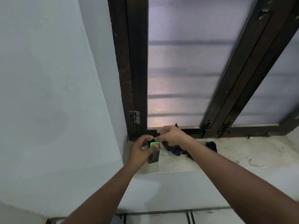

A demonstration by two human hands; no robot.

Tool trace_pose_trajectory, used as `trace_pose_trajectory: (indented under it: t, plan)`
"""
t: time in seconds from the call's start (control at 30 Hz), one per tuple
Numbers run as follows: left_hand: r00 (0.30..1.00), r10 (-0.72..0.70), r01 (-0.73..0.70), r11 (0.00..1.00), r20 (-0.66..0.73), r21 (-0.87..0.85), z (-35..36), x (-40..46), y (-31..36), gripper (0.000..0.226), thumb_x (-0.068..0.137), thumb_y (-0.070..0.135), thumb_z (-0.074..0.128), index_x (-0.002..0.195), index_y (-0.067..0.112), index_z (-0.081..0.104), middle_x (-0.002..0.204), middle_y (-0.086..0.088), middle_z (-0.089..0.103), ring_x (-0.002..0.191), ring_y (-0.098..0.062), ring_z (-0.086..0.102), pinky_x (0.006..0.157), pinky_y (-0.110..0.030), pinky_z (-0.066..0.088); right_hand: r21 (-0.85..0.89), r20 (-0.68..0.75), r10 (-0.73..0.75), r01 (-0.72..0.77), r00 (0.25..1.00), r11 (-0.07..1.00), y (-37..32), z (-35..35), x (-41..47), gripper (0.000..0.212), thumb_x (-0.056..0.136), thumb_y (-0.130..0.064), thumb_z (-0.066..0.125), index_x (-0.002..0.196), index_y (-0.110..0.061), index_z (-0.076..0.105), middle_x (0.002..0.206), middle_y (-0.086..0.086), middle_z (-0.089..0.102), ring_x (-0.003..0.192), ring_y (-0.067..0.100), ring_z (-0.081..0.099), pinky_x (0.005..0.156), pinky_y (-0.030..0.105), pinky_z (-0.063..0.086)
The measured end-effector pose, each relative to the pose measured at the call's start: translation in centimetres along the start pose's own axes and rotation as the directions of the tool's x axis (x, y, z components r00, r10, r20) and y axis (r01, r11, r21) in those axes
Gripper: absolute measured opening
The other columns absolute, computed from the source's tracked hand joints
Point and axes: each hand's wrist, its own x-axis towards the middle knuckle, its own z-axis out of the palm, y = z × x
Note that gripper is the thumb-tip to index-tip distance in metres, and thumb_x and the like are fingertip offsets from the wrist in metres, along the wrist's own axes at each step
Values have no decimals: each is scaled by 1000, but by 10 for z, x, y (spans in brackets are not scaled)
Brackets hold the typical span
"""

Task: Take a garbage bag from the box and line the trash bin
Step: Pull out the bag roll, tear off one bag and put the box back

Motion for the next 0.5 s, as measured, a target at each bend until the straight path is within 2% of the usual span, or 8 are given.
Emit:
trace_pose_trajectory:
  t: [0.07, 0.1, 0.2, 0.27, 0.37, 0.43, 0.5]
  plan:
    - [999, 8, -9, 999, -34, -36, -1, -1, -2, 20, 90, 18, 79, 107, 29, 75, 116, 12, 74, 113, -10, 68, 94, -21, 56, 160, 106, 66, -83, 992, 984, 8, -4, -3, 37, 82, -33, 83, 117, -32, 71, 121, -4, 67, 114, 16, 60, 98, 41, 53]
    - [999, 13, -15, 999, -52, -41, -1, -2, -1, 18, 92, 14, 77, 105, 27, 76, 113, 12, 75, 111, -9, 69, 91, -17, 56, 194, 150, 93, -121, 984, 973, 13, -4, -5, 35, 83, -36, 82, 116, -34, 71, 122, -4, 66, 113, 18, 60, 98, 44, 53]
    - [998, 32, -32, 999, -63, 3, -2, -5, 2, 20, 93, 11, 75, 102, 29, 76, 111, 14, 75, 109, -5, 69, 86, -9, 53, 236, 202, 112, -159, 973, 959, 20, -2, -9, 23, 91, -37, 74, 114, -31, 73, 119, -3, 66, 104, 22, 63, 81, 36, 60]
    - [998, 61, -59, 996, -24, 66, -3, -5, 2, 26, 90, 14, 77, 101, 38, 72, 113, 16, 74, 110, -3, 67, 86, -7, 53, 282, 142, 90, -127, 986, 951, 22, 1, -7, 22, 91, -29, 75, 111, -22, 77, 114, 4, 71, 96, 20, 66, 75, 32, 60]
    - [996, 80, -85, 982, 34, 169, -5, -8, -2, 35, 83, 23, 84, 108, 44, 70, 116, 20, 72, 112, 0, 65, 87, -16, 55, 358, 72, 51, -73, 996, 931, 20, -1, -5, 23, 89, -19, 77, 110, -9, 77, 103, 9, 71, 86, 17, 64, 64, 24, 54]
    - [997, 75, -79, 981, 30, 178, -7, -8, -3, 36, 83, 26, 85, 115, 39, 74, 120, 17, 73, 113, -2, 66, 93, -23, 56, 394, 108, 18, -59, 994, 917, 15, -5, -5, 29, 86, -22, 81, 110, -7, 77, 98, 7, 69, 79, 14, 62, 61, 21, 54]
    - [998, 53, -56, 984, 19, 167, -8, -7, -3, 38, 83, 27, 86, 118, 35, 76, 119, 15, 74, 112, -5, 68, 94, -20, 54, 444, 187, -21, -66, 982, 894, 9, -9, -6, 34, 87, -20, 79, 116, -3, 75, 96, 7, 69, 75, 12, 64, 67, 21, 58]
